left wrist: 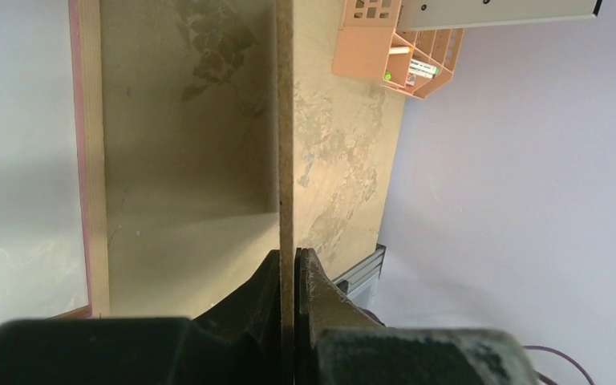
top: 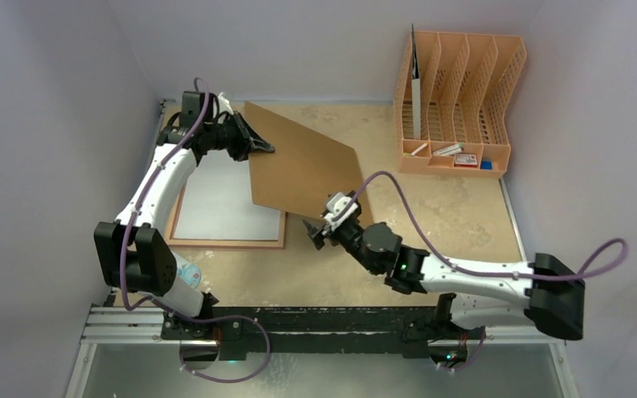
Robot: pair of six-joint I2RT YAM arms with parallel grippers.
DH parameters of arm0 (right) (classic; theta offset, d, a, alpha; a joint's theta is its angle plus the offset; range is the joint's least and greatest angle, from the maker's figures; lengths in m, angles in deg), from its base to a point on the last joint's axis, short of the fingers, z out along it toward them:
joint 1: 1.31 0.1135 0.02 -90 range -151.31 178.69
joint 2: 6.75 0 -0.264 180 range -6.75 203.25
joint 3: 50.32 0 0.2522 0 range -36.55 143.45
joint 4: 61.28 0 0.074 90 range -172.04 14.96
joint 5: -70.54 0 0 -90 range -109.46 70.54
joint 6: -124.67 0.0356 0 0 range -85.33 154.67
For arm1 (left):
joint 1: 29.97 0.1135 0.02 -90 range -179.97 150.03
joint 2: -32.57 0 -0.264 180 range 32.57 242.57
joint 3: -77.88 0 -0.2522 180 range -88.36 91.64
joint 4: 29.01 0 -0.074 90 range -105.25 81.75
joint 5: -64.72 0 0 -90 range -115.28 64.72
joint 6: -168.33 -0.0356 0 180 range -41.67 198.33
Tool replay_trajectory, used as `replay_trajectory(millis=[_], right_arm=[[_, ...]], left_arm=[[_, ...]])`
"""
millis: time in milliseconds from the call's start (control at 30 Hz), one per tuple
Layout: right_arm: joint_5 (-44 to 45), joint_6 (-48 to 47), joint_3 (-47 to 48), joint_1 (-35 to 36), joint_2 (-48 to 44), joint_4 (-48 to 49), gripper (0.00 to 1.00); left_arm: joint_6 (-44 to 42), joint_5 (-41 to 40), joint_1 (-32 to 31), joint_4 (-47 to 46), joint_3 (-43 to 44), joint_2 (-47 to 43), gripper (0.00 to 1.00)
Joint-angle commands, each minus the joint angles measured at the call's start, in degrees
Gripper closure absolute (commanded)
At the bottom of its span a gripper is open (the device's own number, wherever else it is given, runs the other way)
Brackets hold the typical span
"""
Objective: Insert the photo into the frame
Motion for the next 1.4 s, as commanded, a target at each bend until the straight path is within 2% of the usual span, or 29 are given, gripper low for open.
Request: replay_trajectory(millis=[0, 267, 367, 533, 633, 700, 833, 900, 967, 1000, 1033, 1067, 1167, 1267, 1367], right_arm=[[12.23, -11.42, -0.47, 2.56, 7.94, 12.69, 0.16], [15.84, -14.73, -1.95, 4.47, 13.96, 19.51, 0.20], [18.68, -18.35, -2.32, 4.68, 16.73, 22.61, 0.29], [26.64, -31.84, -4.80, 5.17, 24.96, 41.81, 0.38], [28.84, -38.18, -5.54, 6.06, 27.93, 52.38, 0.55], [30.18, -40.39, -5.69, 6.97, 28.34, 55.46, 0.66], [29.47, -36.73, -4.52, 7.33, 26.37, 49.62, 0.83], [29.69, -35.94, -4.37, 7.35, 25.92, 49.05, 0.98], [30.20, -36.18, -4.44, 7.35, 25.87, 49.76, 1.00], [30.32, -36.38, -4.52, 7.35, 25.80, 50.40, 1.00], [30.34, -36.50, -4.65, 7.35, 25.72, 50.98, 1.00], [30.35, -36.59, -4.81, 7.31, 25.35, 51.44, 1.00], [29.57, -36.65, -5.87, 7.35, 23.73, 52.77, 1.00], [28.21, -35.09, -7.10, 7.27, 21.18, 52.10, 1.00], [26.75, -31.41, -7.82, 6.50, 17.55, 49.84, 1.00]], left_arm=[[3.00, 5.11, 0.87, -3.90, 3.31, -1.89, 1.00], [3.00, 6.10, 1.14, -3.37, 3.00, -2.70, 1.00], [3.60, 6.58, 1.15, -3.51, 2.75, -3.15, 1.00], [4.14, 7.17, 1.23, -3.37, 2.34, -4.23, 1.00], [4.15, 7.17, 1.23, -3.21, 2.10, -4.68, 1.00], [4.20, 7.08, 1.20, -3.38, 1.80, -4.79, 1.00], [5.25, 7.56, 1.20, -5.15, 1.51, -4.55, 1.00], [5.41, 7.21, 1.23, -5.53, 1.63, -4.65, 1.00], [5.26, 6.99, 1.20, -5.58, 1.91, -4.70, 1.00], [5.13, 6.95, 1.20, -5.62, 2.04, -4.70, 0.91], [5.04, 6.99, 1.21, -6.03, 2.15, -4.75, 0.72], [4.98, 6.93, 1.23, -6.46, 2.28, -4.87, 0.59], [3.87, 5.77, 1.23, -6.78, 3.84, -5.05, 0.29], [1.81, 3.19, 1.61, -6.38, 7.34, -5.14, 0.15], [-1.11, -0.78, 1.84, -5.72, 12.61, -4.79, 0.12]])
